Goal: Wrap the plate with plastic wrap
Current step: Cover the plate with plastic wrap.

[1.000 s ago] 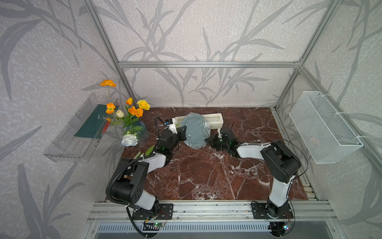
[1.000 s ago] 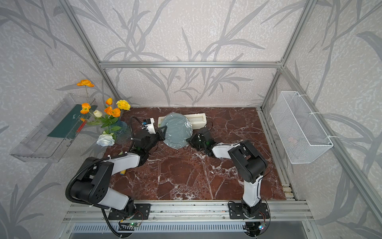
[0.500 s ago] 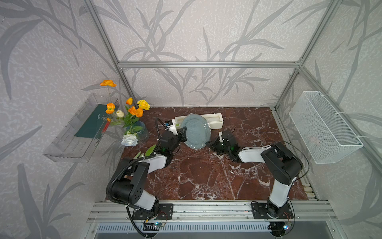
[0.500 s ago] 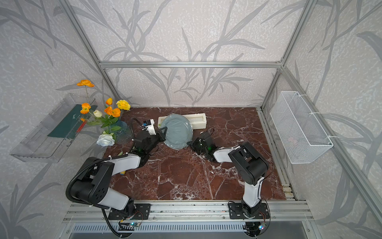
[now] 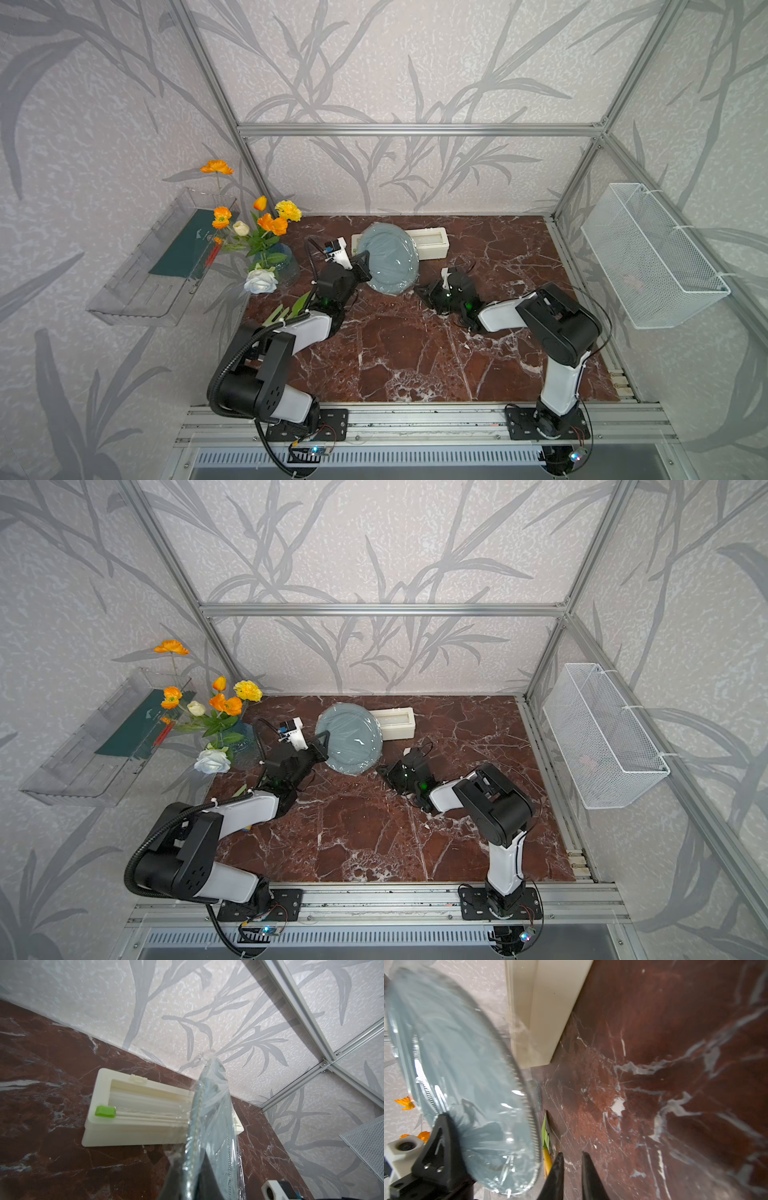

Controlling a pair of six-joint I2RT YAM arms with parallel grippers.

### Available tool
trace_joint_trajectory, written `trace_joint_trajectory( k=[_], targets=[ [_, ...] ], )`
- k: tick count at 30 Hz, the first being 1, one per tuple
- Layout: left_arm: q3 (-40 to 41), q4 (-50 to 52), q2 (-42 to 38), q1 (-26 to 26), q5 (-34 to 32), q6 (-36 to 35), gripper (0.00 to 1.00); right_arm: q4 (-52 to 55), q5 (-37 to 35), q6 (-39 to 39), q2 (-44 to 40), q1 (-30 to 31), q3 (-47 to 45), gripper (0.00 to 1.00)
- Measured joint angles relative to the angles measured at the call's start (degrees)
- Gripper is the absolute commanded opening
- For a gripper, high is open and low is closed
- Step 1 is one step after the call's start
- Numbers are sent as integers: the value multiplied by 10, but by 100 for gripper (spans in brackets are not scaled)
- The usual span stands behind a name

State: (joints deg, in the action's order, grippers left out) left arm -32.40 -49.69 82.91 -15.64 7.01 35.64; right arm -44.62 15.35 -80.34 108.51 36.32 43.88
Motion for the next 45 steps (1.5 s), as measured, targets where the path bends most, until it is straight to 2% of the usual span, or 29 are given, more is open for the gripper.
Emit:
trace_joint_trajectory(
  k=[3, 7, 12, 15, 24, 29, 32, 36, 40, 45],
  targets=[
    [0, -12, -13, 0, -1, 1, 0, 21, -3, 9, -6, -2, -3, 29],
    [0, -16, -15, 0, 0, 2, 0, 50, -2, 35, -30, -10, -3, 43],
    [0, -11, -15, 0, 6, 1, 0, 99, 2, 88, -72, -15, 15, 68],
    [0, -10, -15, 0, 11, 1, 0, 108, 6, 108, -77, -16, 34, 73],
    [0, 4, -15, 0, 24, 0, 0, 100, 35, 125, -59, -23, 51, 79],
    [0, 4, -15, 0, 35, 10, 0, 37, 53, 119, -16, -41, 64, 67],
    [1, -1, -15, 0, 38, 24, 0, -17, 62, 106, 10, -47, 66, 56],
    [13, -20, -15, 0, 38, 47, 0, -110, 71, 82, 38, -48, 65, 30],
    [19, -33, -15, 2, 35, 86, 0, -178, 77, 70, 43, -46, 61, 11],
    [19, -52, -15, 5, 34, 137, 2, -240, 80, 67, 43, -49, 57, 1]
  ],
)
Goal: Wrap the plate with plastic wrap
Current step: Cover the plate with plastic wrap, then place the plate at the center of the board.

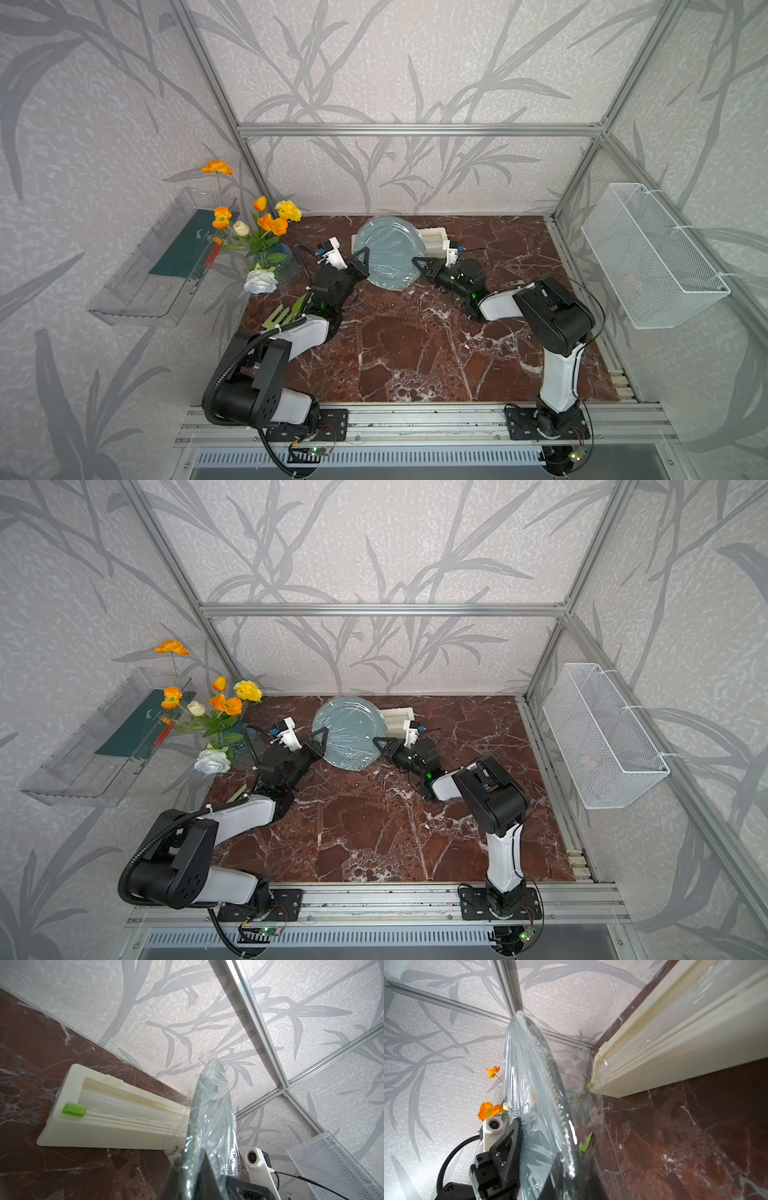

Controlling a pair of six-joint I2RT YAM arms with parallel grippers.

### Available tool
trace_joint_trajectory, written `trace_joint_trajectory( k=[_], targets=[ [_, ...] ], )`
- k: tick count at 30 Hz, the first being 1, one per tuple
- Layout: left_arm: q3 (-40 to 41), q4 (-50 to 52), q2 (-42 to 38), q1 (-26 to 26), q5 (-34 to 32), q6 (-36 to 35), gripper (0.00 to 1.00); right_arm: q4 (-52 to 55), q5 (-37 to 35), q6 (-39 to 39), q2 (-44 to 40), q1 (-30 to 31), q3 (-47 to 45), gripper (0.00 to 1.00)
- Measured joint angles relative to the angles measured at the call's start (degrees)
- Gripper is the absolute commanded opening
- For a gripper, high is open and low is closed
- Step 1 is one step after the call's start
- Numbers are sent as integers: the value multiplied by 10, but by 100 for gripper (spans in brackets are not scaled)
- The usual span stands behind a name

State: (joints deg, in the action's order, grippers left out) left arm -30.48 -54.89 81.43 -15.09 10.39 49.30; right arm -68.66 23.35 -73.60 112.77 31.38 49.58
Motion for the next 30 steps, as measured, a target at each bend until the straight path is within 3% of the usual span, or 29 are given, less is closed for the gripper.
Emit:
trace_joint_trajectory(
  k=[2, 6, 7, 10, 11, 17, 21, 26, 28, 30],
  targets=[
    [4, -4, 1, 7, 3, 40, 22, -31, 10, -7, -5, -5, -2, 0],
    [4, -3, -13, 0, -8, 32, 46, -18, 14, -17, -7, -3, -7, 0],
    [6, 12, -24, 0, -13, 25, 52, -11, 17, -17, -9, -3, -10, 0],
    [13, 80, -72, -1, -32, 3, 84, 21, 35, -11, -22, -9, -24, 0],
    [14, 114, -98, -1, -46, -11, 90, 37, 43, -5, -28, -12, -30, 0],
    [11, 274, -229, 2, -154, -89, 95, 141, 101, 31, -37, -42, -48, 0],
    [14, 325, -242, 7, -189, -119, 95, 202, 130, 72, -31, -59, -48, 0],
    [21, 341, -229, 9, -177, -129, 95, 263, 143, 126, -12, -62, -48, 0],
    [21, 341, -223, 9, -166, -133, 95, 283, 147, 142, -1, -62, -47, 4],
    [21, 341, -219, 9, -155, -134, 95, 282, 162, 150, 11, -64, -46, 17]
  ],
)
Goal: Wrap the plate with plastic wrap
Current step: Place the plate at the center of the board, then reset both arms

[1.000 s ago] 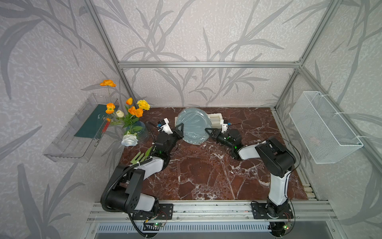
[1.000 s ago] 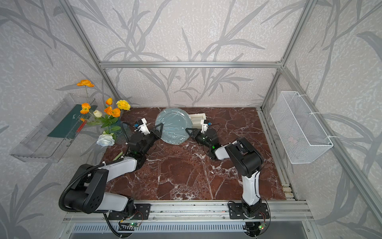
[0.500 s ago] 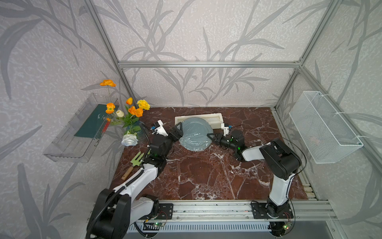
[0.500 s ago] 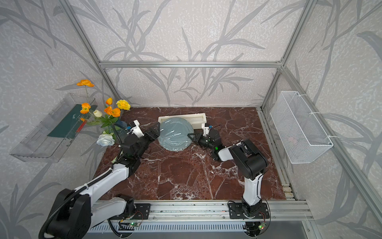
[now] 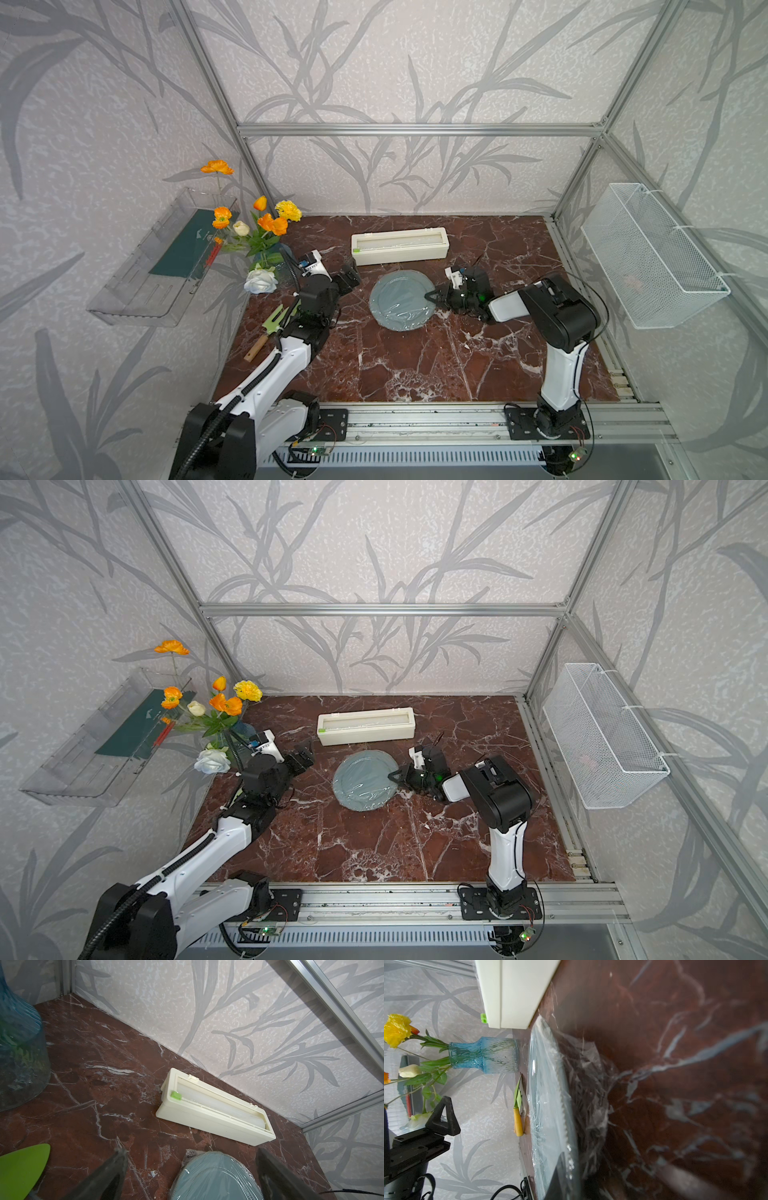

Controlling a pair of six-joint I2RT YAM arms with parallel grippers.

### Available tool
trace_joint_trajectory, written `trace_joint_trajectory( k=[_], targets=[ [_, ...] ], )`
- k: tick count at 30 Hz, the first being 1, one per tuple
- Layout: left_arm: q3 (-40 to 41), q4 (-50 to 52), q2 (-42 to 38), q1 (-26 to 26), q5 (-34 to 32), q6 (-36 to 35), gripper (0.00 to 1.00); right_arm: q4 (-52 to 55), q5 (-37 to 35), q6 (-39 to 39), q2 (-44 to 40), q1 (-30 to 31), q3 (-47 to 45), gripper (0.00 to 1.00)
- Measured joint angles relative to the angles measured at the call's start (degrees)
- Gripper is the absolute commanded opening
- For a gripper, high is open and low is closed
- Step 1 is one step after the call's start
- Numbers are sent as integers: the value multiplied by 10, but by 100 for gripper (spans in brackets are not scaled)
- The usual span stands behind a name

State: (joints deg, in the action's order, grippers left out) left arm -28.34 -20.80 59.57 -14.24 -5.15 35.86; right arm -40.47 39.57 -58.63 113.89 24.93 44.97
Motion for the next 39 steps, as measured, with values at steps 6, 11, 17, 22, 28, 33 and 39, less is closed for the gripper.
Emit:
trace_joint_trajectory(
  k=[6, 11, 17, 22, 28, 33, 39],
  targets=[
    [0, -4, 2, 0, 23, -4, 95, -61, 41, -11, 22, -36, -15, 48],
    [0, -7, 3, 0, 28, -8, 95, -111, 68, -25, 17, -90, -46, 56],
    [1, 1, 3, 0, 29, -18, 95, 35, 56, 47, -57, -101, -29, 68],
    [-4, 36, 5, 0, 29, -35, 100, 309, -117, 217, -189, -68, 66, 79],
    [-17, 68, 18, 0, 37, -72, 100, 390, -399, 387, -332, -14, 81, 78],
    [-51, 119, 39, 0, 29, -103, 100, 227, -567, 544, -374, -26, -105, 80],
    [-55, 146, 40, 0, -36, -119, 100, 33, -627, 643, -303, -73, -266, 89]
  ],
)
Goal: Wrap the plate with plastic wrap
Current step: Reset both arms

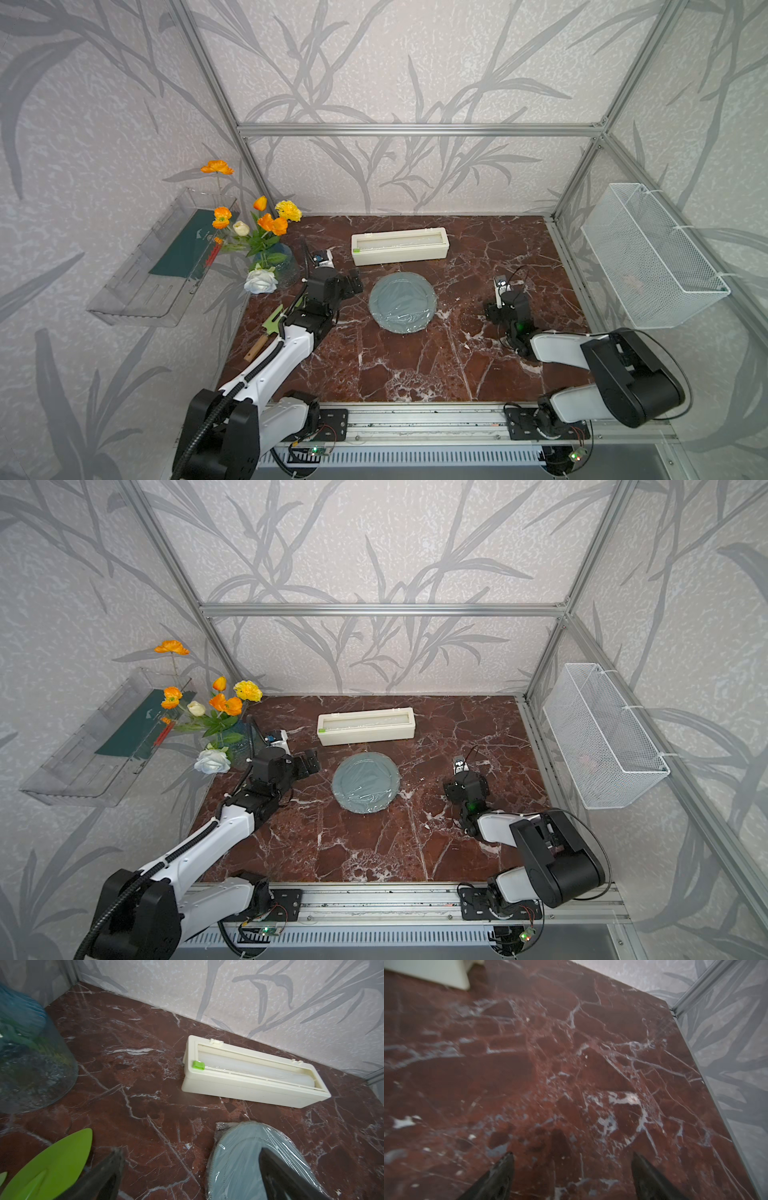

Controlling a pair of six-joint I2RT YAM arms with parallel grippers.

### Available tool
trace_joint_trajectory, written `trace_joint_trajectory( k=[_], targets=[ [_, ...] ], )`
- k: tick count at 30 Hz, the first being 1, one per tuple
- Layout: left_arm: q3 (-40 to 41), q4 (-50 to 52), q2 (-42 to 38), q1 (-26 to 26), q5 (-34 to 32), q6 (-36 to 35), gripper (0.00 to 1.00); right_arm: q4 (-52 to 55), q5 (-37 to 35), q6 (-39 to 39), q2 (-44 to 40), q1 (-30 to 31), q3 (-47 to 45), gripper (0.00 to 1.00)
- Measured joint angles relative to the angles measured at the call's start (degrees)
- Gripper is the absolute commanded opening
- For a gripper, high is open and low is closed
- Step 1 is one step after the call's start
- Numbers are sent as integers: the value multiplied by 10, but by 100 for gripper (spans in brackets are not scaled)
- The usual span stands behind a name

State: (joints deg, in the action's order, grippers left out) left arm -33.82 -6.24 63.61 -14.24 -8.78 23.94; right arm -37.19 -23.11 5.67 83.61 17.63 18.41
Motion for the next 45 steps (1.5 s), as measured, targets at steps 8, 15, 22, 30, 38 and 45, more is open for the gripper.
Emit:
trace_joint_trajectory(
  k=[8, 15, 22, 30, 38, 45],
  targets=[
    [22, -17, -3, 0, -48, -35, 100, -154, 60, -26, 67, -105, 20, 100],
    [28, -71, 16, 0, -85, -148, 100, -189, 92, -22, 71, -97, 20, 99],
    [106, -214, 117, 1, -126, -266, 100, -200, 101, -17, 71, -94, 20, 99],
    [139, -373, 176, 86, -90, -261, 100, -201, 102, -15, 71, -94, 20, 99],
    [137, -436, 249, 133, -79, -219, 100, -201, 102, -15, 71, -94, 20, 99],
    [119, -418, 248, 133, -75, -211, 100, -202, 102, -15, 71, -94, 20, 99]
  ],
)
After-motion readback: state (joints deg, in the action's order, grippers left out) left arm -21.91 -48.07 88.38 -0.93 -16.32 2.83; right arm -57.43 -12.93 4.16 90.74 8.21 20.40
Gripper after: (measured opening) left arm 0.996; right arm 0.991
